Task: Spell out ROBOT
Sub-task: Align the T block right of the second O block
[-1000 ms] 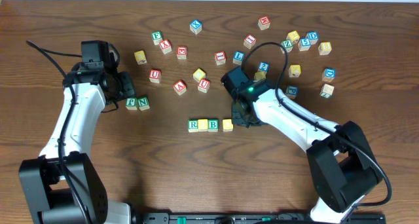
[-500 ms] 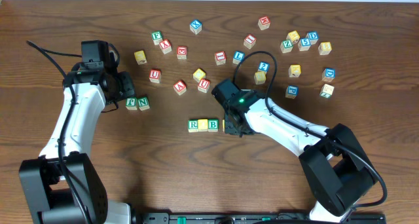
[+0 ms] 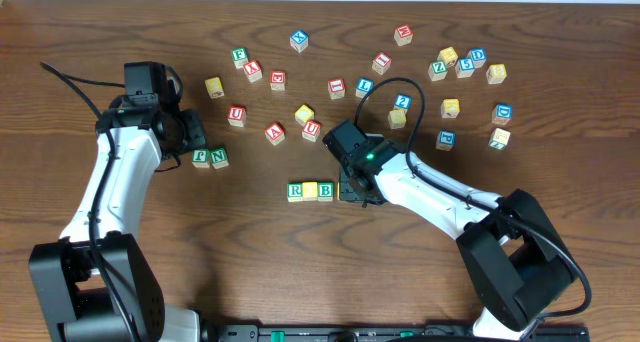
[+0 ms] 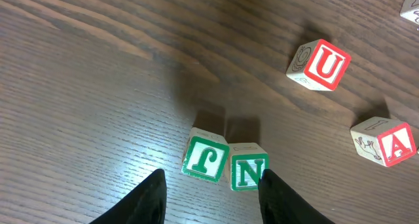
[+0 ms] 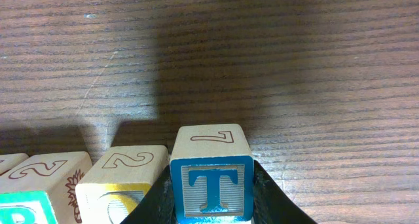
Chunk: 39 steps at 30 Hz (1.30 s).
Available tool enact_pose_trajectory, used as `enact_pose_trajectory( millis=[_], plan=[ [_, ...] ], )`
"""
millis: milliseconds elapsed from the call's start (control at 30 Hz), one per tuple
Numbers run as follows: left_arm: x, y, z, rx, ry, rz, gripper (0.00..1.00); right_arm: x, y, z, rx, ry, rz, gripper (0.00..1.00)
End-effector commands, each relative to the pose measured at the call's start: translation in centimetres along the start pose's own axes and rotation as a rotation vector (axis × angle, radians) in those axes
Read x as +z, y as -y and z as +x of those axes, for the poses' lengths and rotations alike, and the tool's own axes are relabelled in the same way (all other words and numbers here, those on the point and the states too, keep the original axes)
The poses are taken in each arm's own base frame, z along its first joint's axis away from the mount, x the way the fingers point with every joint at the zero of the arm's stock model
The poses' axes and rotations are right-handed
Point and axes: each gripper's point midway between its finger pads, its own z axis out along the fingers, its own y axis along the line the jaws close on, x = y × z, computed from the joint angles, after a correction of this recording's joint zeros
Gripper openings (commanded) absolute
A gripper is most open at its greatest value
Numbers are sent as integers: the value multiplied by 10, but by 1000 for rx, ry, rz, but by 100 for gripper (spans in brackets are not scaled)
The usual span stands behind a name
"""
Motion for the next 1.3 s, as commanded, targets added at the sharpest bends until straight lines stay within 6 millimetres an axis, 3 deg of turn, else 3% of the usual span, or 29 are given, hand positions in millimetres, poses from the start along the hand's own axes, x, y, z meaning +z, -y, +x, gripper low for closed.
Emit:
enact_pose_trajectory(
  millis=[0, 633, 1267],
  plan=[
    [-6, 1, -8, 7, 24, 1, 45, 7, -2, 12, 3, -37, -7, 18],
    [-6, 1, -8, 7, 24, 1, 45, 7, -9, 7, -19, -11, -31, 19],
    [-6, 1, -8, 7, 24, 1, 45, 7, -4, 4, -21, 9, -3, 18]
  ],
)
